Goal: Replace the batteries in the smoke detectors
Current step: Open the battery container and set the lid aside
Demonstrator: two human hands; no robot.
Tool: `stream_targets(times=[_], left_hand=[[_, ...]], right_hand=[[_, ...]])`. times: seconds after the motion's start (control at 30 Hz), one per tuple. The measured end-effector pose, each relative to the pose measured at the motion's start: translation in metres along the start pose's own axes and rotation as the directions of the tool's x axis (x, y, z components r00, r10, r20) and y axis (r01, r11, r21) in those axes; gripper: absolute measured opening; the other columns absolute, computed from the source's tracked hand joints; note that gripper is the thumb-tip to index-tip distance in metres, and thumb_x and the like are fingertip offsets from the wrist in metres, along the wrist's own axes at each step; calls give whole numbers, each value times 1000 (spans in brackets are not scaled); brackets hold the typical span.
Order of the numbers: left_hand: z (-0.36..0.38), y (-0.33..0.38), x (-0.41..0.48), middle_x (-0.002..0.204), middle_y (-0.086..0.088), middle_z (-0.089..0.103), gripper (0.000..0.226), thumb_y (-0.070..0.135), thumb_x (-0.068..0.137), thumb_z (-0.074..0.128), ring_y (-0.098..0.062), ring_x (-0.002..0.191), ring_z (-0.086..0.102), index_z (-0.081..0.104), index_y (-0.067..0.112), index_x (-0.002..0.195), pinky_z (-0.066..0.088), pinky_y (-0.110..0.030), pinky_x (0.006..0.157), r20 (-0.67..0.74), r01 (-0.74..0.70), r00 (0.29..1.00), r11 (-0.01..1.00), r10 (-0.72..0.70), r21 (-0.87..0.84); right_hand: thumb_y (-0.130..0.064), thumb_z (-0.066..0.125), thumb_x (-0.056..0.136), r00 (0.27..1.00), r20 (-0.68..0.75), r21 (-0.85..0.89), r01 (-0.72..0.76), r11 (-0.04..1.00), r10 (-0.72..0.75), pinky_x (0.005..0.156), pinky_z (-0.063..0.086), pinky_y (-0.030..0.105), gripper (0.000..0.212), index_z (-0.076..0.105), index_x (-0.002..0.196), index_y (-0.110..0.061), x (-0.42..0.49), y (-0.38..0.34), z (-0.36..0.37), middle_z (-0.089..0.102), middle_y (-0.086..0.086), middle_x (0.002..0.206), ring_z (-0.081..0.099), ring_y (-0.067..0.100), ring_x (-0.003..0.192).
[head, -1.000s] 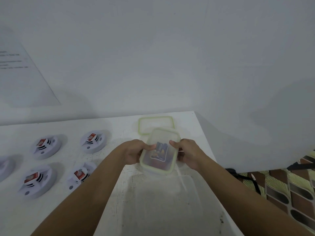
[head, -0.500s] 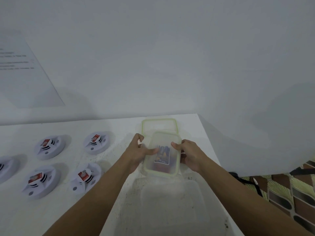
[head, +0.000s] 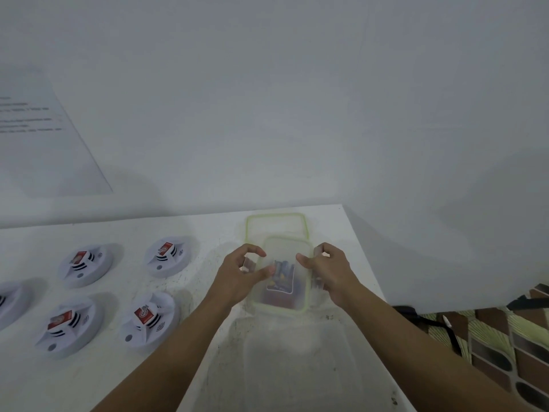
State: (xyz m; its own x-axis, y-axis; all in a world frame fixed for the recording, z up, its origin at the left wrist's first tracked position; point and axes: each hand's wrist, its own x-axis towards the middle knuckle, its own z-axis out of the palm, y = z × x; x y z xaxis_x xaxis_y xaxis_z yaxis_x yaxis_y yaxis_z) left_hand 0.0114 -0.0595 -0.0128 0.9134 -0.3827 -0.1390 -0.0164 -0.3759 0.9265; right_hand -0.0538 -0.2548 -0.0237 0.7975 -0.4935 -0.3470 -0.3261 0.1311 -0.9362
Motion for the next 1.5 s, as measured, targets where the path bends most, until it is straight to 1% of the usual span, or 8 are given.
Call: stream_targets(times=[0.27,0.5,0.7,0.93,1.13,1.27,1.37,1.5], left_hand=[[-6,2,-7,103,-3,67,67,36,73,89,-16,92,66,55,22,128,51,-26,70,-55,148,987,985,-153,-83],[-12,6,-24,104,-7,64,60,25,75,88,-21,89,66,56,24,126,58,-37,77,33,145,989,987,-143,-67],[-24,28,-19,104,-12,66,50,24,84,81,-25,93,66,57,31,127,54,-33,79,20,85,996,996,-84,-26],[-56,91,-15,107,-13,64,53,10,82,81,-21,77,76,62,37,123,58,-35,86,-7,-199,980,980,199,20],[-59,117,-16,98,4,66,41,10,86,77,-11,77,65,65,34,117,51,-18,73,11,-512,842,793,539,331],[-48,98,-16,97,12,63,34,11,86,77,-7,89,61,71,34,110,45,-16,78,106,-628,747,646,656,434],[-47,80,-15,112,13,59,23,37,83,77,-6,112,55,72,43,105,41,-21,93,48,-553,820,768,570,322],[-45,61,-6,140,16,42,33,61,72,70,-3,134,36,70,50,104,31,-31,109,-101,-255,959,960,266,114]], right_hand=[[-31,91,73,995,-49,-135,82,988,-89,49,45,27,48,58,101,-10,-14,-6,-9,62,2,53,52,17,40],[-42,88,73,983,-77,-234,142,962,-164,59,43,24,47,56,95,-15,-21,-5,-8,60,6,76,53,16,64],[-33,83,81,992,-31,-115,116,987,-120,51,42,26,40,56,101,-12,-23,-26,-11,59,5,70,49,16,53],[-58,63,91,980,142,-102,151,983,-136,67,56,31,45,58,120,-24,-32,-68,-7,67,6,97,69,18,75],[-83,53,79,946,318,266,-150,952,60,84,61,51,76,60,124,-22,-29,-110,-15,60,22,125,68,44,109],[-38,73,88,894,446,482,-270,834,32,86,61,47,54,54,127,-6,-25,-114,-14,60,30,126,71,45,100],[0,54,93,922,384,575,-201,793,-45,76,63,41,26,56,118,1,-12,-105,-6,63,29,123,74,39,94],[3,46,97,936,328,456,-42,889,-125,82,62,45,24,59,117,-3,6,-96,-2,73,16,106,74,41,91]])
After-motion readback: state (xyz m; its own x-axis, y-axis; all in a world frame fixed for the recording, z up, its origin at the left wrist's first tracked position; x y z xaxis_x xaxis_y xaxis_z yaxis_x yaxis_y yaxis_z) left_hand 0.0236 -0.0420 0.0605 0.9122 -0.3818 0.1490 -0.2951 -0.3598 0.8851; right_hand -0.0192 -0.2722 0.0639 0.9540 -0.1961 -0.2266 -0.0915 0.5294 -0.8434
